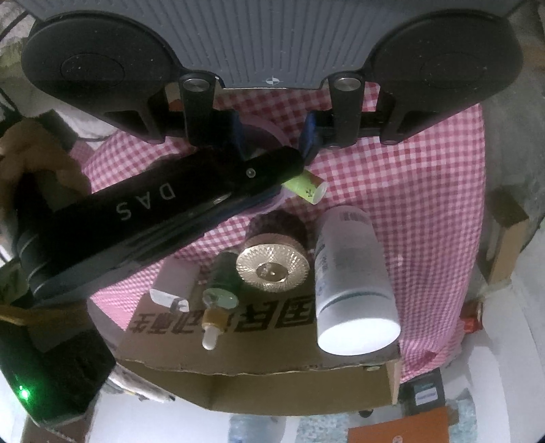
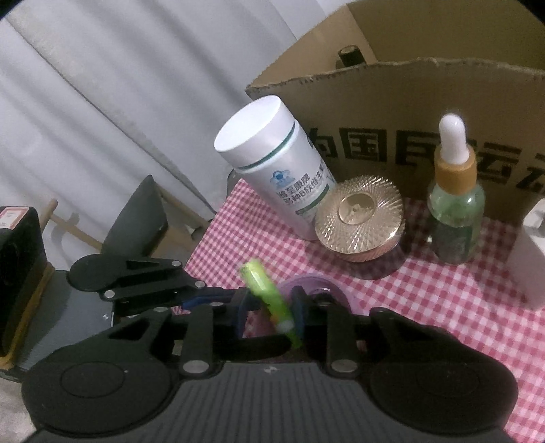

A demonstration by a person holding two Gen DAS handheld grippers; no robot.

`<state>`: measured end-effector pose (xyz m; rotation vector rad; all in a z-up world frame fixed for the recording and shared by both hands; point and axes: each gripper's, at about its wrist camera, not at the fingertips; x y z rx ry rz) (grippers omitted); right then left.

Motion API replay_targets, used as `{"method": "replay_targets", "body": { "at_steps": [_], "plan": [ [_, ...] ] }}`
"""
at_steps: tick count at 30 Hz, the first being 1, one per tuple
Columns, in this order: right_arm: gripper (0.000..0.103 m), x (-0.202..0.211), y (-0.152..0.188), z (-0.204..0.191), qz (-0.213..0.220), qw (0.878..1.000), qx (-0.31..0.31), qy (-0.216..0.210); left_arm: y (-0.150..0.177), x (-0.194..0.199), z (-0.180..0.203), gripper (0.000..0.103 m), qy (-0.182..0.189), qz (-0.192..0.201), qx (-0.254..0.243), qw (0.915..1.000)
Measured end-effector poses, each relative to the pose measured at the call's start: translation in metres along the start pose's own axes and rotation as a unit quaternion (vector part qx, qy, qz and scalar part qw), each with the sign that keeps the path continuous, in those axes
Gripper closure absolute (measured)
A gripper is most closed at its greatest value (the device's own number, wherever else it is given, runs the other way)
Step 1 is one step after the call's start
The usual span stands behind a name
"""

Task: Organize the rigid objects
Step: 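Grasp the green stick in the purple cup with the right gripper, then carry the green stick with the right gripper into the box and release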

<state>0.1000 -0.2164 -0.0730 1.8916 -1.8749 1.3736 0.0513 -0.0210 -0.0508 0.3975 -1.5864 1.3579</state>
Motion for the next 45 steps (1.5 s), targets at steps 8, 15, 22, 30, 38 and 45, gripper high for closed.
{"method": "replay_targets", "body": {
  "at_steps": [8, 15, 22, 30, 38, 45],
  "plan": [
    [0.087, 0.011, 0.003, -0.006, 0.03, 1.0, 0.001, -0.003, 0.0, 0.013, 0.008, 0.074, -0.026, 0.027, -0.023, 0.999],
    [0.087, 0.03, -0.001, -0.024, 0.061, 0.998, 0.013, -0.006, -0.009, 0.042, 0.01, 0.078, -0.038, 0.064, -0.032, 0.9967],
    [0.087, 0.079, -0.032, -0.054, 0.126, 0.991, 0.052, -0.01, -0.056, 0.085, 0.007, 0.078, -0.035, 0.112, -0.045, 0.9922],
    [0.087, 0.097, -0.106, -0.028, 0.136, 0.99, 0.01, -0.022, -0.139, 0.07, -0.011, 0.077, -0.016, 0.086, -0.038, 0.9955],
    [0.087, 0.057, -0.181, 0.049, 0.065, 0.995, -0.078, -0.014, -0.2, -0.004, -0.043, 0.077, -0.011, 0.003, -0.008, 0.9999],
    [0.087, 0.011, -0.228, 0.097, 0.009, 0.994, -0.111, 0.011, -0.231, -0.054, -0.062, 0.077, -0.042, -0.051, 0.001, 0.9978]
  ]
}}
Point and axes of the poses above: each gripper's, at about its wrist camera, not at the fingertips, and x roughly against the way its jaws point, z to its right, y to its underside, and after that the axes turned 2 degrees about -z, right-handed
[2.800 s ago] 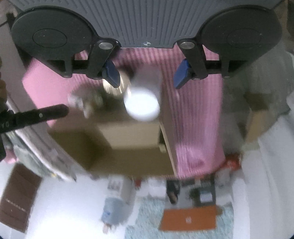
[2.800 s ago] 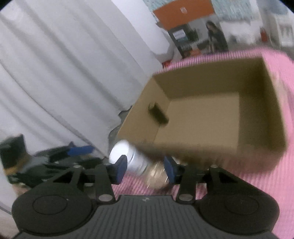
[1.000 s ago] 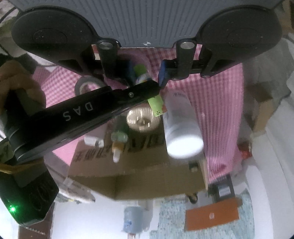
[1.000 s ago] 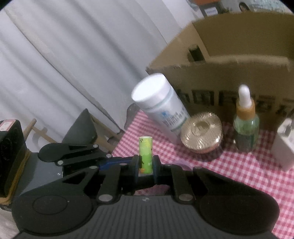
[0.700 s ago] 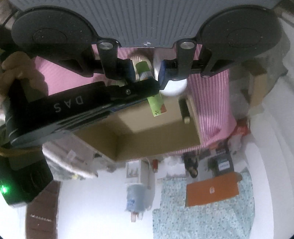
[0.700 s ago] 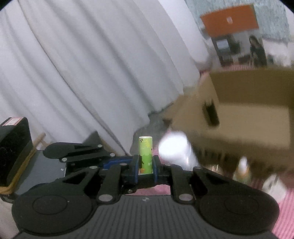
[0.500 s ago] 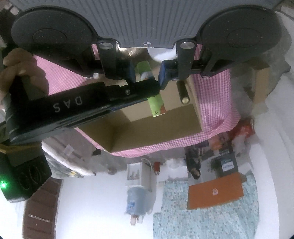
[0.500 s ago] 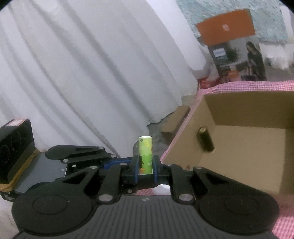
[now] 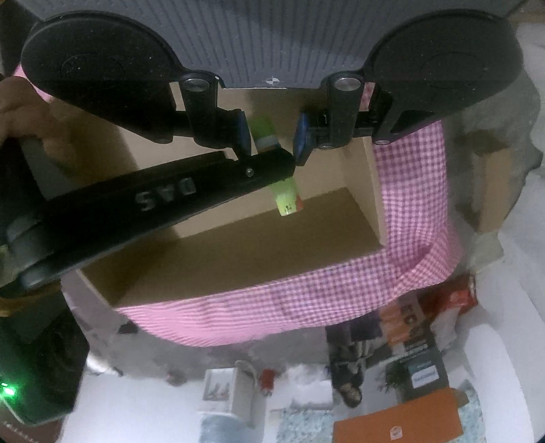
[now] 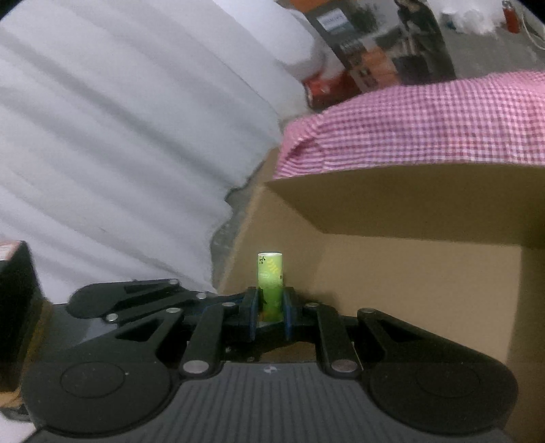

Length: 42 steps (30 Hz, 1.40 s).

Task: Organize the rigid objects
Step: 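Carry the green stick with the right gripper into the box and release, then grasp the black item inside the purple cup with the right gripper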

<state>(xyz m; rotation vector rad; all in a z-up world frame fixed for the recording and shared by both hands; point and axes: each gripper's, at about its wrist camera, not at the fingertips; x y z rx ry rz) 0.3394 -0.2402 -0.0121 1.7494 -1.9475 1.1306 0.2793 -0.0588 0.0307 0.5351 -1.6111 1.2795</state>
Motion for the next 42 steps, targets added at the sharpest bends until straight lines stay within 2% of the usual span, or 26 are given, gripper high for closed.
{"method": "replay_targets", "body": {
  "at_steps": [7, 11, 15, 20, 26, 29, 33, 38, 42],
  "plan": [
    [0.086, -0.049, -0.032, 0.018, -0.043, 0.999, -0.002, 0.02, -0.011, -0.007, -0.004, 0.075, -0.019, -0.007, 0.0, 0.9998],
    [0.084, -0.068, -0.039, 0.023, -0.062, 0.998, -0.008, 0.032, -0.011, -0.004, -0.005, 0.069, -0.019, -0.002, 0.005, 0.9998],
    [0.072, -0.059, -0.04, 0.025, -0.051, 0.998, -0.02, 0.028, -0.011, 0.007, -0.005, 0.062, -0.013, 0.015, 0.006, 0.9998],
    [0.072, -0.012, -0.027, 0.017, -0.005, 1.0, -0.021, 0.016, 0.001, 0.041, 0.0, 0.042, -0.001, 0.061, 0.009, 0.9981],
    [0.072, 0.074, 0.019, -0.004, 0.073, 0.997, 0.003, 0.004, 0.037, 0.099, 0.009, 0.027, 0.011, 0.139, 0.003, 0.9902],
    [0.072, 0.118, 0.056, -0.018, 0.11, 0.994, 0.017, -0.008, 0.067, 0.125, 0.014, 0.014, 0.037, 0.174, 0.001, 0.984],
    [0.071, 0.162, 0.118, -0.028, 0.142, 0.989, 0.03, -0.019, 0.116, 0.144, 0.02, 0.006, 0.064, 0.212, 0.004, 0.9752],
    [0.065, 0.168, 0.188, -0.021, 0.124, 0.991, -0.011, -0.043, 0.167, 0.136, 0.032, 0.006, 0.066, 0.203, 0.008, 0.9769],
    [0.065, 0.13, 0.222, -0.008, 0.082, 0.993, -0.061, -0.061, 0.194, 0.106, 0.045, 0.011, 0.09, 0.147, 0.01, 0.985]
  ]
}}
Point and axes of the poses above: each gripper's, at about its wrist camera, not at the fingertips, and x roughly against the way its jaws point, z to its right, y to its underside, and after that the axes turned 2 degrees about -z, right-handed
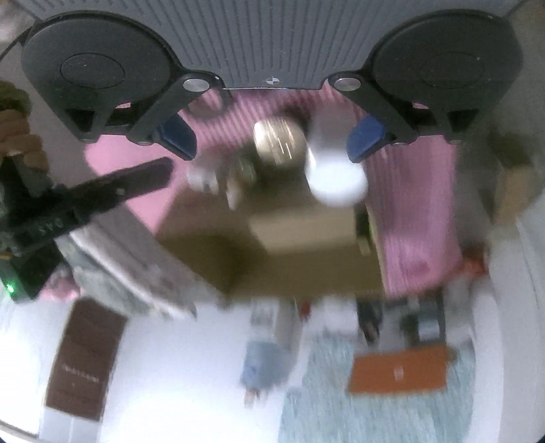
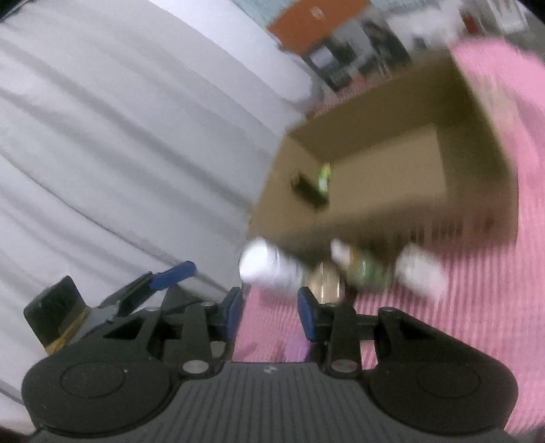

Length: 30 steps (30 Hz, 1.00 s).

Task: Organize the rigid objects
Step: 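Grasp the black item inside the purple cup with the right gripper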

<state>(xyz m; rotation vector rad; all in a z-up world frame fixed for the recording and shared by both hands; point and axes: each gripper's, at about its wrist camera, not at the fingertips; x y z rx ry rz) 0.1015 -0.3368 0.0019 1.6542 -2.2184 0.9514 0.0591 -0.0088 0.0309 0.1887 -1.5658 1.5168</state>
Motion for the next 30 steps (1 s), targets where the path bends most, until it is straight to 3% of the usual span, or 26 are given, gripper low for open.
{"method": "replay_targets", "body": {
  "at_steps": [5, 13, 20, 30],
  "plan": [
    [0.065, -0.041, 0.017, 0.016, -0.059, 0.998, -0.037, 0.005, 0.026, -0.034, 0.009, 0.035, 0.009, -0.069, 0.003, 0.9976],
    [0.066, -0.078, 0.008, 0.008, -0.134, 0.989, -0.029, 0.053, 0.034, -0.063, 0.016, 0.052, 0.02, -0.12, -0.005, 0.9925],
    [0.069, -0.1, 0.004, 0.001, -0.182, 0.979, -0.006, 0.094, 0.037, -0.087, 0.014, 0.058, 0.033, -0.163, 0.015, 0.9859],
    [0.071, -0.12, 0.002, -0.011, -0.214, 0.971, 0.012, 0.111, 0.035, -0.098, 0.0, 0.058, 0.051, -0.179, 0.055, 0.981]
  ]
}}
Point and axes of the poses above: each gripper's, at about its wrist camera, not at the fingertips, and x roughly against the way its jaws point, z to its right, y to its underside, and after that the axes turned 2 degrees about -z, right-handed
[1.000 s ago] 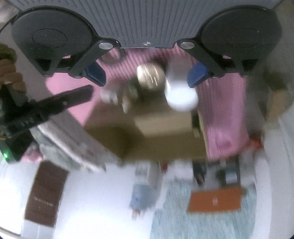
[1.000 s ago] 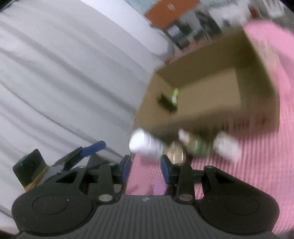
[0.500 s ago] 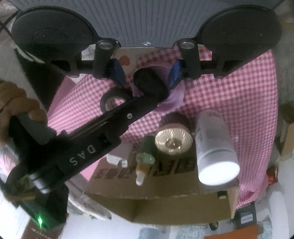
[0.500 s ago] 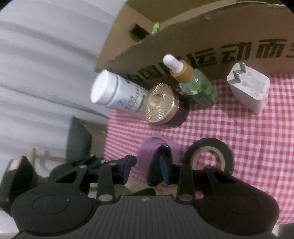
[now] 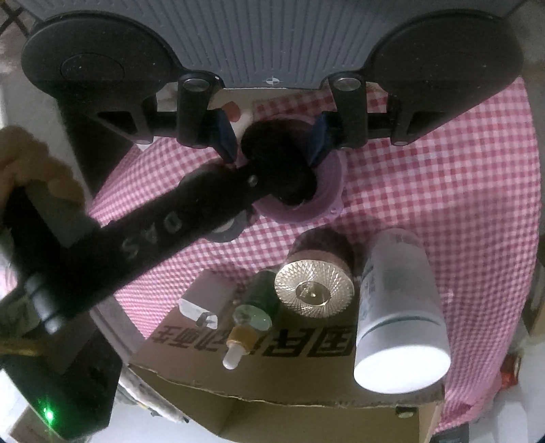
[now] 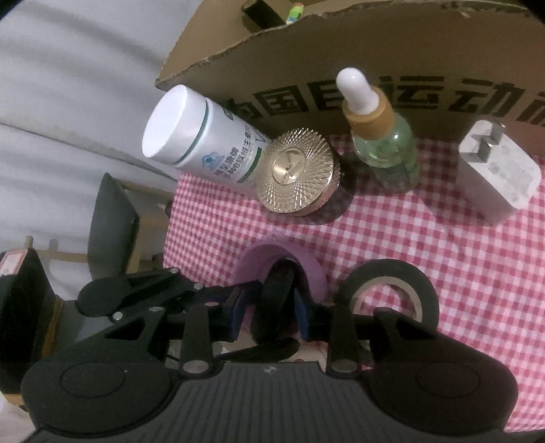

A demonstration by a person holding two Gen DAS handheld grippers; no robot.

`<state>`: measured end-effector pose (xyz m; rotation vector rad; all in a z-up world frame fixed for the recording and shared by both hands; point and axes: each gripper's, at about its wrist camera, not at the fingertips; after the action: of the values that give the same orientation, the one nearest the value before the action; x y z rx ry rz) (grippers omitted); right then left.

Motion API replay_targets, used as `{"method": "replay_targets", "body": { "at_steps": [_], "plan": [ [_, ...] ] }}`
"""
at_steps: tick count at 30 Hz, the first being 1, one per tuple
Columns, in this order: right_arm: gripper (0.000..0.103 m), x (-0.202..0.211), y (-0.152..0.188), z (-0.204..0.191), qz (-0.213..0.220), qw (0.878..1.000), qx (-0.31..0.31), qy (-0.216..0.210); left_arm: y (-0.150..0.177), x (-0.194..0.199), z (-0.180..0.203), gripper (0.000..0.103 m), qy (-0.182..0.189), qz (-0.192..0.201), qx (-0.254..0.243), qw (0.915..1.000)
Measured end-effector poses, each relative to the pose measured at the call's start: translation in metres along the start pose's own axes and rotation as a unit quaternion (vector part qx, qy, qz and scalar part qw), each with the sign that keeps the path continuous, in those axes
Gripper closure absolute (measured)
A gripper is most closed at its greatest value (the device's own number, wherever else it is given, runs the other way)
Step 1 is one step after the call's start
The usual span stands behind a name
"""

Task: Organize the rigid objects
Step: 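Grasp the black item inside the purple cup with the right gripper, then carry the black item with the right gripper into the box and release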

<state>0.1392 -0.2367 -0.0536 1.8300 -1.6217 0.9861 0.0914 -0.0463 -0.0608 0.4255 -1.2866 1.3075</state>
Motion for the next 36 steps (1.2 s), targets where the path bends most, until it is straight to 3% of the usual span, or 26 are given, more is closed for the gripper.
{"method": "replay_targets", "body": {
  "at_steps": [5, 8, 13, 22, 29, 33, 36],
  "plan": [
    [0.073, -0.007, -0.004, 0.006, 0.002, 1.0, -0.006, -0.007, -0.006, -0.001, -0.003, 0.058, 0.001, 0.007, 0.013, 0.9999],
    [0.082, -0.011, -0.003, 0.015, 0.015, 1.0, -0.012, -0.015, -0.005, 0.002, -0.007, 0.062, 0.006, 0.01, 0.02, 0.9997],
    [0.084, -0.001, 0.005, 0.023, 0.033, 0.999, -0.019, -0.035, 0.001, 0.008, -0.001, 0.064, -0.001, 0.021, 0.017, 0.9996],
    [0.084, 0.051, 0.007, -0.01, 0.106, 0.992, 0.033, -0.054, -0.009, 0.076, 0.012, 0.064, -0.018, 0.101, -0.007, 0.9947],
    [0.084, 0.111, -0.028, -0.046, 0.187, 0.975, 0.096, -0.07, -0.06, 0.127, 0.016, 0.064, -0.04, 0.164, -0.027, 0.9853],
    [0.085, 0.118, -0.067, -0.046, 0.194, 0.974, 0.087, -0.08, -0.094, 0.127, 0.006, 0.064, -0.043, 0.158, -0.021, 0.9863],
    [0.085, 0.109, -0.1, -0.037, 0.179, 0.978, 0.066, -0.08, -0.11, 0.106, -0.008, 0.063, -0.046, 0.135, -0.011, 0.9897]
  ]
}}
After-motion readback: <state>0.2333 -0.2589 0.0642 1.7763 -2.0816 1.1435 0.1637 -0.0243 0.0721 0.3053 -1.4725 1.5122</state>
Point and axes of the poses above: each gripper's, at about its wrist camera, not at the fingertips, and x roughly against the way its jaws point, z to its right, y to its underside, and after that the axes turned 2 degrees about -z, right-handed
